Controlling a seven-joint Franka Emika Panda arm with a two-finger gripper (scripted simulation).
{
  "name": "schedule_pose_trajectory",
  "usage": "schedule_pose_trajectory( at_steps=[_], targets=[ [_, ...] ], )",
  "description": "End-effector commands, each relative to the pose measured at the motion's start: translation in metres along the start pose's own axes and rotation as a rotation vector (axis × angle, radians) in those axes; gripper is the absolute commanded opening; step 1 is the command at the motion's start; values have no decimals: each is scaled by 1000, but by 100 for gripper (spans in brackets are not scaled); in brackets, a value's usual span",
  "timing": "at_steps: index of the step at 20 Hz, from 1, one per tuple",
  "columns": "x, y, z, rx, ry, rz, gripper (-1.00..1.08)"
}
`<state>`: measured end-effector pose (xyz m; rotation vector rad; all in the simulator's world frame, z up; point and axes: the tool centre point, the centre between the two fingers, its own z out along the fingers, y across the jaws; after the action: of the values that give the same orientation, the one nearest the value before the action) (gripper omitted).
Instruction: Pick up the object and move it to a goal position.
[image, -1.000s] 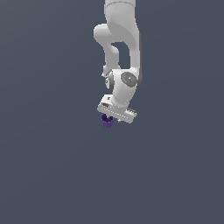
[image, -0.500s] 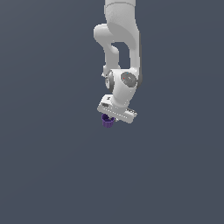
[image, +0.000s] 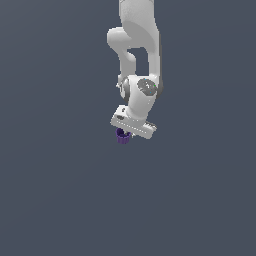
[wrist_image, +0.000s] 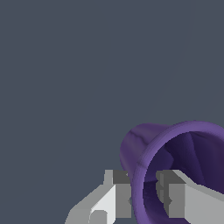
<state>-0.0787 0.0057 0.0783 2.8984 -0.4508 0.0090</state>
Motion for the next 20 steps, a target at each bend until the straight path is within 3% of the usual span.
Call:
schedule_pose_trajectory(
  at_steps=[1,9,20],
  targets=[
    [0,3,-10,1,2,0,-100],
    [-6,23,-62,2,1,0,-100],
    [-15,63,-172,3,0,0,-100]
  ],
)
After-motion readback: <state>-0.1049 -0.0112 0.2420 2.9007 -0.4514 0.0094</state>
